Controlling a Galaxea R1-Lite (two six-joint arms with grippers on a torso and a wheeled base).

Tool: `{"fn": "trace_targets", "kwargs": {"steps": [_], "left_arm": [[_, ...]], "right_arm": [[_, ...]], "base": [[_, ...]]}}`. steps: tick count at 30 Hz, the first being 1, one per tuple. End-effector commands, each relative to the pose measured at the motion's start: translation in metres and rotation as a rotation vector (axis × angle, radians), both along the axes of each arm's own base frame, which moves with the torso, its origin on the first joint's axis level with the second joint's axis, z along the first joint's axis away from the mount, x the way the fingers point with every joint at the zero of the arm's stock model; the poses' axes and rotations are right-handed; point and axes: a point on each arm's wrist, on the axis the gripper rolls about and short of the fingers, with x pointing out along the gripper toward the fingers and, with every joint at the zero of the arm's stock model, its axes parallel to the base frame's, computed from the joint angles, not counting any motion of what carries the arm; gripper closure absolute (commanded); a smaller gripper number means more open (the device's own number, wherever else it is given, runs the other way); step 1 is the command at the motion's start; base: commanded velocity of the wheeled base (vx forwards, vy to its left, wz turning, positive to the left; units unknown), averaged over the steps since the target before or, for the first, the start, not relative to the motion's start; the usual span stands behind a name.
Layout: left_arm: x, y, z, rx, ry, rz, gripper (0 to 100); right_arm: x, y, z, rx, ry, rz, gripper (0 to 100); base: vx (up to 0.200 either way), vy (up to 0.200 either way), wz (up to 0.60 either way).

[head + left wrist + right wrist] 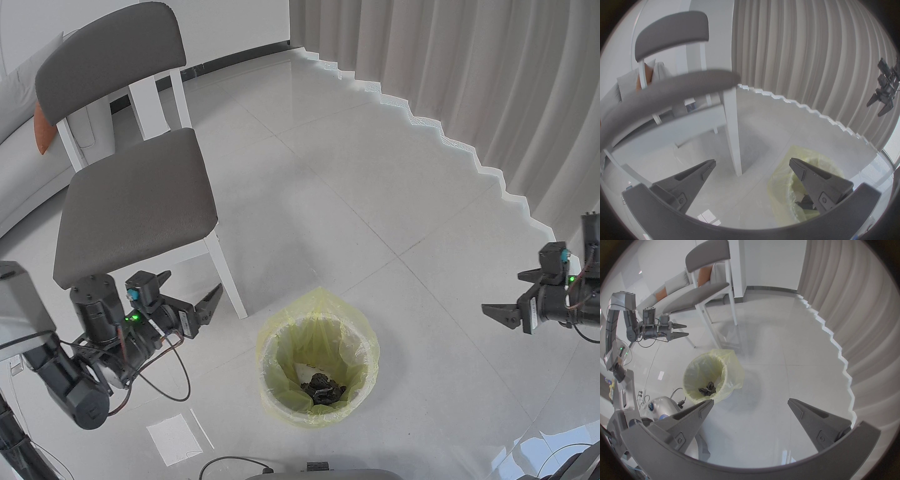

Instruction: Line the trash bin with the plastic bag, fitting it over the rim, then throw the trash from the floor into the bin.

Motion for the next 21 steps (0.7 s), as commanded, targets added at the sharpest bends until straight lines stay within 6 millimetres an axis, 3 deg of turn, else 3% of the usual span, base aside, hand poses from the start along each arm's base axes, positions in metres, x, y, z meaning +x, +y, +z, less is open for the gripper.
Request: {"fn": "trace_targets", "kwargs": {"steps": [1, 5, 6, 9, 14, 21], "left_arm": [[-0.062, 0.022, 0.044, -0.089, -0.146, 0.001, 0], [-0.089, 0.031, 0.050, -0.110, -0.175, 0.014, 0], [-0.105, 0.037, 0.053, -0.118, -0.200, 0.032, 0], [-0.130, 0.047, 0.053, -0.127, -0.225, 0.064, 0], [-0.168, 0.062, 0.063, -0.152, -0.268, 0.113, 0], [-0.206, 0.081, 0.067, -0.144, -0.277, 0.194, 0]], "right_arm": [[-0.070, -0.023, 0.006, 0.115, -0.188, -0.113, 0], [-0.101, -0.032, -0.009, 0.119, -0.234, -0.155, 0], [-0.123, -0.035, -0.014, 0.138, -0.292, -0.169, 0], [-0.157, -0.037, -0.030, 0.188, -0.369, -0.160, 0], [-0.204, -0.039, -0.054, 0.278, -0.485, -0.175, 0], [-0.254, -0.038, -0.073, 0.364, -0.489, -0.161, 0]], "base": [[0.000, 0.000, 0.00], [0.000, 0.000, 0.00], [0.000, 0.000, 0.00], [0.000, 0.000, 0.00], [0.000, 0.000, 0.00], [0.000, 0.000, 0.00]]}}
